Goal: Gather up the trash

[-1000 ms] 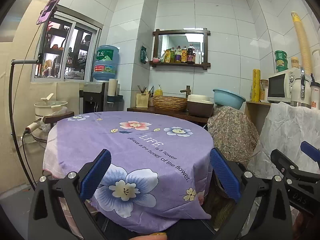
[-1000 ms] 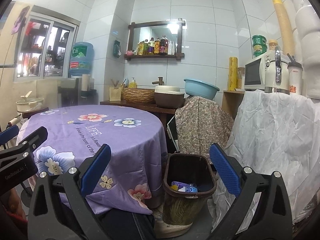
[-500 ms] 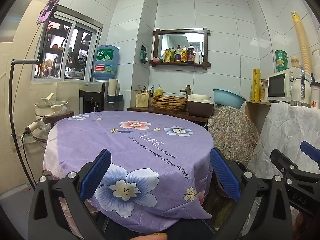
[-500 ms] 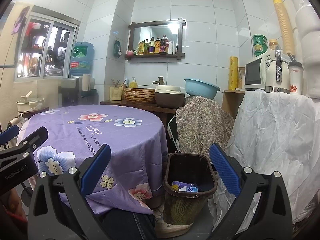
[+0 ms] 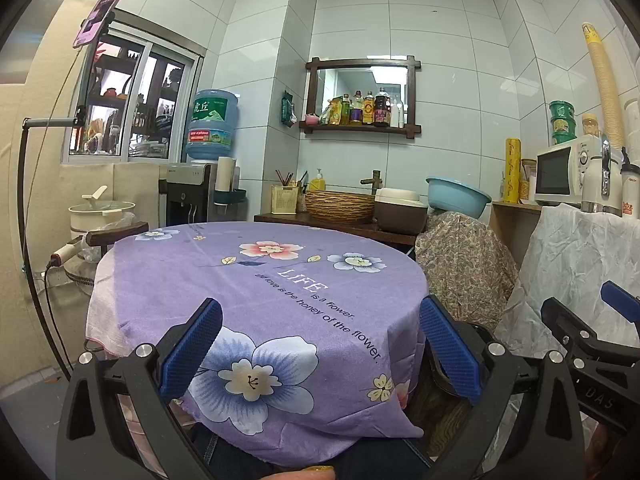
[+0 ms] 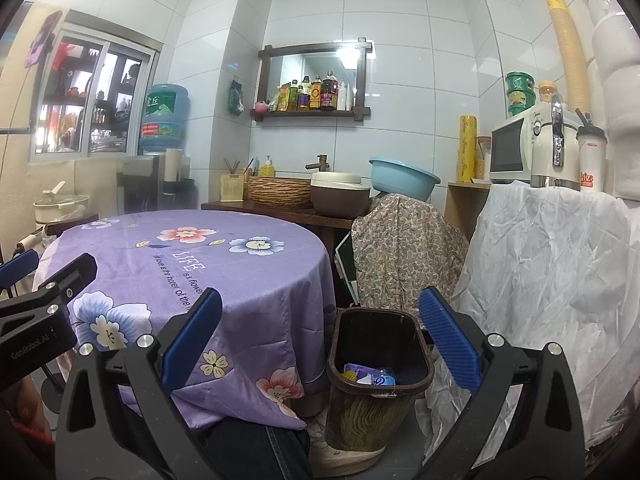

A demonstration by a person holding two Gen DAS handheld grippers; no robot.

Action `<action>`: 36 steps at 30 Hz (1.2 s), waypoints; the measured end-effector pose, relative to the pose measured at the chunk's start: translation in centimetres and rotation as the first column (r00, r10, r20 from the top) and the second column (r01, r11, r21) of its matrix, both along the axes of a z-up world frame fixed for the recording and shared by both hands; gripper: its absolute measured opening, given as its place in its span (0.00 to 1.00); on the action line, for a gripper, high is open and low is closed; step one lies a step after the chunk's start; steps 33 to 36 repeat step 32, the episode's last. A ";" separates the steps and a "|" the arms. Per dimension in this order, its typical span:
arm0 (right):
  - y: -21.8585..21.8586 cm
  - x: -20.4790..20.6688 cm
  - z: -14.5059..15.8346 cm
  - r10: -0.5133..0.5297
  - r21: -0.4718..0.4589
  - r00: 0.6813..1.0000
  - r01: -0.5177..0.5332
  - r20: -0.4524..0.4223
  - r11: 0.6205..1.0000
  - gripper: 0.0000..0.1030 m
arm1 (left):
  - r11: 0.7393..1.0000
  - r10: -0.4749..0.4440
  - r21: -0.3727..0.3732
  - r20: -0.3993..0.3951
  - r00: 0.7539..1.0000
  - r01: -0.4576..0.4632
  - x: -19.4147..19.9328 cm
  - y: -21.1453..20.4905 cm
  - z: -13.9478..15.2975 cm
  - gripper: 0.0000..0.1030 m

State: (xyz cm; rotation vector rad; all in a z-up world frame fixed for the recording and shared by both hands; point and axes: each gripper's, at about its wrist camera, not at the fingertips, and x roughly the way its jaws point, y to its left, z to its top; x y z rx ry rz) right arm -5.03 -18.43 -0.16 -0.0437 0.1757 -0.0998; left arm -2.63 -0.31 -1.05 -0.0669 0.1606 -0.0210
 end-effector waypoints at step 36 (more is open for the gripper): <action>-0.3 0.2 0.2 -0.009 0.001 1.000 0.009 -0.003 1.000 0.95 | 1.000 0.006 -0.004 -0.014 1.000 -0.006 0.0 0.0 -0.1 0.95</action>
